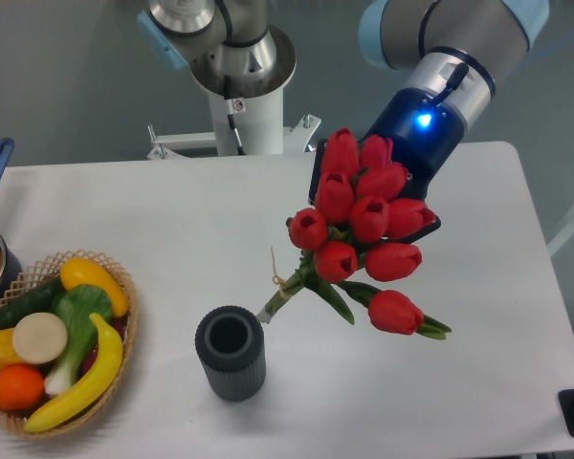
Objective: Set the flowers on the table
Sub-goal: 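Carry the red tulip bunch away from the grey vase, rotating the gripper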
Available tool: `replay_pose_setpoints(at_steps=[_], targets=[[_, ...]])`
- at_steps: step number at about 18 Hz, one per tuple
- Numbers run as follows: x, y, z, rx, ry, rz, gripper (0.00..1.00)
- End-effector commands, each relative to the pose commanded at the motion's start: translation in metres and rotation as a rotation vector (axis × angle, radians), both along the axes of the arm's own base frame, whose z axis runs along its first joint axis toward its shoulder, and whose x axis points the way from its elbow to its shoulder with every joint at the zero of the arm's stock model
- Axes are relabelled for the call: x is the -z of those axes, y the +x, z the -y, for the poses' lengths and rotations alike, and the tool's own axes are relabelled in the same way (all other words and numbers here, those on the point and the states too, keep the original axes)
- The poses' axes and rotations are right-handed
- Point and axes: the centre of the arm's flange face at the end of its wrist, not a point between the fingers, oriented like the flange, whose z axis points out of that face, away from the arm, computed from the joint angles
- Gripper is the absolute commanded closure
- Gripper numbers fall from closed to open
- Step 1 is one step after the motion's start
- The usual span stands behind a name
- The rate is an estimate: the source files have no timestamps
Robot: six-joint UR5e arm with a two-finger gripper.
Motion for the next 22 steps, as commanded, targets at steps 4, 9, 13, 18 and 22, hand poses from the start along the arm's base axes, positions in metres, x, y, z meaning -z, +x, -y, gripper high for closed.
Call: replay_pose_setpoints(at_steps=[4,9,13,18,22], targets=[[-0.004,-0.001,0.002,-0.009,-0.002,0.000,0.63],[-0.007,0.001,0.002,-0.015,-0.009,-0.003,0.63],[-0.009,-0.002,0.008,-0.061,-0.054,-0.034,0.63],[-0.007,0.000,0.016,-0.166,-0.187,-0.111,0.63],[-0.006,-0.002,0.027,-0.252,-0.285,-0.167,0.63]])
